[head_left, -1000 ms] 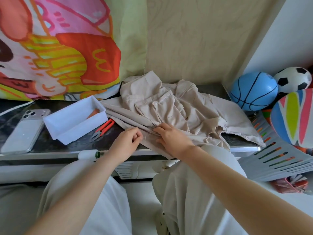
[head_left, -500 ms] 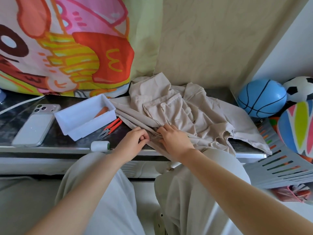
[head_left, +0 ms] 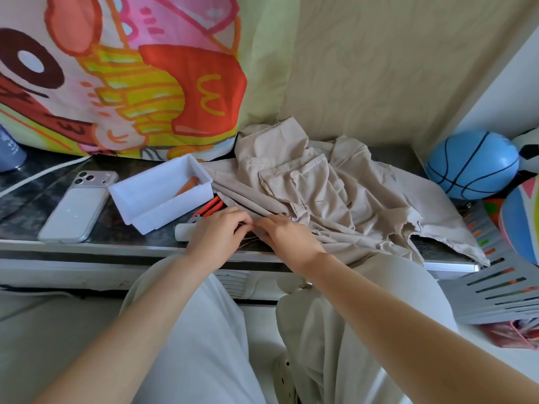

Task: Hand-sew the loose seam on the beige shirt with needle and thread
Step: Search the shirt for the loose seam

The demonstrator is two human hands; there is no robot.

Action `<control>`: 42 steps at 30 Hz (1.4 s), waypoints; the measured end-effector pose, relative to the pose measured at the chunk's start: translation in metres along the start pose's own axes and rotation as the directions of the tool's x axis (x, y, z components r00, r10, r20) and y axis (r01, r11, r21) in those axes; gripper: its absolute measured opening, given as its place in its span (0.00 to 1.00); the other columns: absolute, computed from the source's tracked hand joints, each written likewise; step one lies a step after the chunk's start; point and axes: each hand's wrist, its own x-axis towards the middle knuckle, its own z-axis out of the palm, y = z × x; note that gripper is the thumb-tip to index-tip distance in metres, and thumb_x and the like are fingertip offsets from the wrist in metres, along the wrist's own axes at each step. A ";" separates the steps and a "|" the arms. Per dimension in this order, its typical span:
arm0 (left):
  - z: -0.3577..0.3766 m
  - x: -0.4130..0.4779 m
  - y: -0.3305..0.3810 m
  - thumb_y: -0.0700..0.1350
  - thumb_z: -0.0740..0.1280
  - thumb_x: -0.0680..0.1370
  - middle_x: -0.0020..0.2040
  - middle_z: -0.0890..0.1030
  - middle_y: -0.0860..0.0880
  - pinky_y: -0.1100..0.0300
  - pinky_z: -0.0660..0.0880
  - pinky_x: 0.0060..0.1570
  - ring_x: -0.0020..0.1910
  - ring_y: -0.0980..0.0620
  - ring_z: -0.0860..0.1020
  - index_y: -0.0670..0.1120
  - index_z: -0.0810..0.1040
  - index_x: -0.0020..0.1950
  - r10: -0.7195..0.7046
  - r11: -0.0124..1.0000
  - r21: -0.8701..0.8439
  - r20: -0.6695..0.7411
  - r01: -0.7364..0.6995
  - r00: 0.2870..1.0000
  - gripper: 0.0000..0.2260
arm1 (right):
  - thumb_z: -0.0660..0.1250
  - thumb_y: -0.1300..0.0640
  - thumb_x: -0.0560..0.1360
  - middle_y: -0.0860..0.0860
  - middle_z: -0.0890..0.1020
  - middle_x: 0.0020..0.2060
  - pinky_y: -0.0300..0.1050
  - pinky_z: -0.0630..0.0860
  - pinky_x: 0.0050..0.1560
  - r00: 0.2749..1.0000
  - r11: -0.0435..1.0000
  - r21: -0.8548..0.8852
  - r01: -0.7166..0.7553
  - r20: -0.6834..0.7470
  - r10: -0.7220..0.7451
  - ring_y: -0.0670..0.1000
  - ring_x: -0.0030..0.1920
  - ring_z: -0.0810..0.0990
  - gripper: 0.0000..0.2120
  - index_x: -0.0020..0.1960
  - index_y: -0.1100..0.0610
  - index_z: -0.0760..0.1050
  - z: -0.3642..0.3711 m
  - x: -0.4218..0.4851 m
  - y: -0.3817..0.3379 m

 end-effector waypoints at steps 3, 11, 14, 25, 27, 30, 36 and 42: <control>-0.013 -0.003 -0.007 0.49 0.67 0.78 0.41 0.72 0.57 0.62 0.62 0.32 0.40 0.55 0.72 0.51 0.78 0.54 -0.050 0.998 0.044 -0.035 0.051 0.998 0.07 | 0.59 0.64 0.79 0.55 0.75 0.52 0.51 0.74 0.45 0.993 0.993 0.063 -0.103 0.072 0.098 0.58 0.51 0.77 0.08 0.54 0.59 0.76 -0.002 0.007 -0.001; -0.025 -0.014 -0.026 0.48 0.69 0.76 0.52 0.66 0.58 0.62 0.66 0.44 0.52 0.57 0.72 0.50 0.72 0.63 -0.114 0.991 -0.049 0.123 0.121 0.986 0.17 | 0.62 0.61 0.77 0.52 0.79 0.53 0.42 0.56 0.40 0.950 0.941 0.131 -0.313 0.061 0.307 0.54 0.53 0.77 0.09 0.53 0.57 0.80 -0.006 0.016 0.000; -0.027 -0.016 -0.036 0.39 0.68 0.76 0.58 0.69 0.52 0.60 0.68 0.53 0.60 0.51 0.71 0.47 0.68 0.67 -0.118 0.992 -0.007 0.194 0.122 0.974 0.20 | 0.61 0.63 0.76 0.52 0.80 0.51 0.43 0.64 0.42 0.946 0.938 0.125 -0.324 0.064 0.319 0.54 0.52 0.78 0.09 0.50 0.57 0.80 -0.008 0.016 -0.002; -0.024 -0.010 -0.053 0.41 0.71 0.74 0.42 0.78 0.51 0.59 0.69 0.44 0.48 0.52 0.74 0.48 0.79 0.51 -0.180 0.973 -0.132 0.084 0.190 0.980 0.07 | 0.59 0.61 0.79 0.54 0.78 0.50 0.49 0.74 0.50 0.936 0.937 0.082 -0.340 0.128 0.328 0.57 0.50 0.77 0.10 0.50 0.60 0.79 -0.023 0.009 0.006; -0.025 -0.009 -0.054 0.44 0.74 0.72 0.43 0.76 0.53 0.61 0.69 0.43 0.47 0.54 0.73 0.50 0.79 0.50 -0.130 0.980 -0.136 0.093 0.142 0.987 0.09 | 0.58 0.65 0.79 0.55 0.78 0.51 0.50 0.74 0.51 0.938 0.942 0.055 -0.331 0.130 0.322 0.58 0.51 0.77 0.09 0.52 0.59 0.77 -0.025 0.008 0.010; -0.026 -0.012 -0.055 0.45 0.76 0.70 0.43 0.74 0.54 0.63 0.68 0.43 0.46 0.56 0.71 0.51 0.79 0.49 -0.068 0.990 -0.118 0.111 0.081 0.991 0.11 | 0.56 0.66 0.79 0.54 0.77 0.54 0.49 0.75 0.48 0.950 0.955 0.020 -0.296 0.107 0.292 0.57 0.51 0.77 0.12 0.58 0.58 0.72 -0.025 0.003 0.009; -0.023 -0.017 -0.056 0.43 0.76 0.69 0.42 0.75 0.55 0.58 0.72 0.47 0.45 0.57 0.72 0.52 0.79 0.42 -0.024 0.995 -0.097 0.088 0.033 0.996 0.09 | 0.56 0.64 0.76 0.54 0.68 0.61 0.45 0.67 0.38 0.951 0.949 -0.064 -0.308 -0.062 0.304 0.58 0.51 0.76 0.24 0.71 0.59 0.58 -0.028 -0.012 0.007; -0.018 -0.019 -0.054 0.41 0.76 0.69 0.40 0.75 0.56 0.62 0.70 0.43 0.43 0.59 0.72 0.53 0.78 0.39 -0.037 0.994 -0.101 0.061 0.043 0.997 0.10 | 0.54 0.64 0.77 0.51 0.67 0.66 0.45 0.67 0.37 0.934 0.926 -0.122 -0.357 -0.053 0.354 0.57 0.53 0.76 0.30 0.77 0.54 0.50 -0.032 -0.017 0.016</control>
